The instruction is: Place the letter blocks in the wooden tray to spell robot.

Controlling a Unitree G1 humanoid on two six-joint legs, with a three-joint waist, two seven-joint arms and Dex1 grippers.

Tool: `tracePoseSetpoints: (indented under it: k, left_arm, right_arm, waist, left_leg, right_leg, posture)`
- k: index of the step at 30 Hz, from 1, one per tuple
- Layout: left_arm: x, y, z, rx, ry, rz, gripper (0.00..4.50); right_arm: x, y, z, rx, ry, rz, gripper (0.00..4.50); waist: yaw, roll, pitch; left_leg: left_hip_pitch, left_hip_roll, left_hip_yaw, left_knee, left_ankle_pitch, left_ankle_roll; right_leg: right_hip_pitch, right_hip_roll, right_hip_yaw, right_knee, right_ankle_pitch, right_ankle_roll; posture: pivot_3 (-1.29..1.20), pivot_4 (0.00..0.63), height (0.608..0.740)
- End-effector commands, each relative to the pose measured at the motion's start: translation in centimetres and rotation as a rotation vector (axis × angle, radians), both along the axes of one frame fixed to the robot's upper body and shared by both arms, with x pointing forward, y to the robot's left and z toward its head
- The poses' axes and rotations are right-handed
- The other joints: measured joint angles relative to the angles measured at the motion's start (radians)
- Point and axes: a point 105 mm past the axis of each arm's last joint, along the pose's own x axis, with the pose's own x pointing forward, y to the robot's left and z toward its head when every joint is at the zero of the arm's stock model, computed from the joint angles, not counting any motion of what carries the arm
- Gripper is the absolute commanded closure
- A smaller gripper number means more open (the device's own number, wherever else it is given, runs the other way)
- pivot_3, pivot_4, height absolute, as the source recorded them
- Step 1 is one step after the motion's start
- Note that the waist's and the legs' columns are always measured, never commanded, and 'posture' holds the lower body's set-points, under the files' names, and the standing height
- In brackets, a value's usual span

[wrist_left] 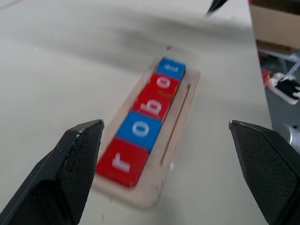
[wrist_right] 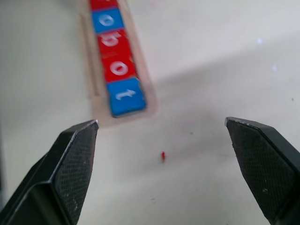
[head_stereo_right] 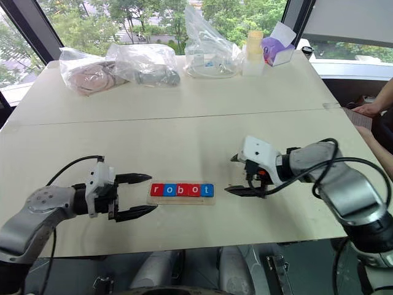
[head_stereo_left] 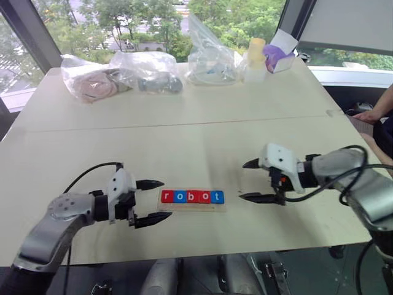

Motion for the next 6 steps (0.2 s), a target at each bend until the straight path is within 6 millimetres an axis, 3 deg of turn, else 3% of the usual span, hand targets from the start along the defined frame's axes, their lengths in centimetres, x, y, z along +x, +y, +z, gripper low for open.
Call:
tracePoseSetpoints:
  k: [1,6]
  left_arm:
    - [-0.25,0.15,1.83,-0.006,-0.049,-0.011,0.00]
    - [-0.35,0.00,2.38,-0.012,-0.049,-0.010,0.00]
  right_arm:
    - [-1.75,-0.14,1.37,0.017,-0.018,0.043,0.03]
    - [-2.51,-0.28,1.31,0.021,-0.006,0.032,0.03]
  waist:
    - [0.005,0.000,0.000]
    - [0.009,0.000,0.000]
  left_leg:
    - [0.000,0.000,0.000,0.000,0.000,0.000]
    - [0.000,0.000,0.001,0.000,0.000,0.000]
  right_leg:
    - [0.000,0.000,0.000,0.000,0.000,0.000]
    - [0.000,0.000,0.000,-0.001,0.000,0.000]
  posture:
    - [0.00,0.150,0.740]
    - [0.00,0.150,0.740]
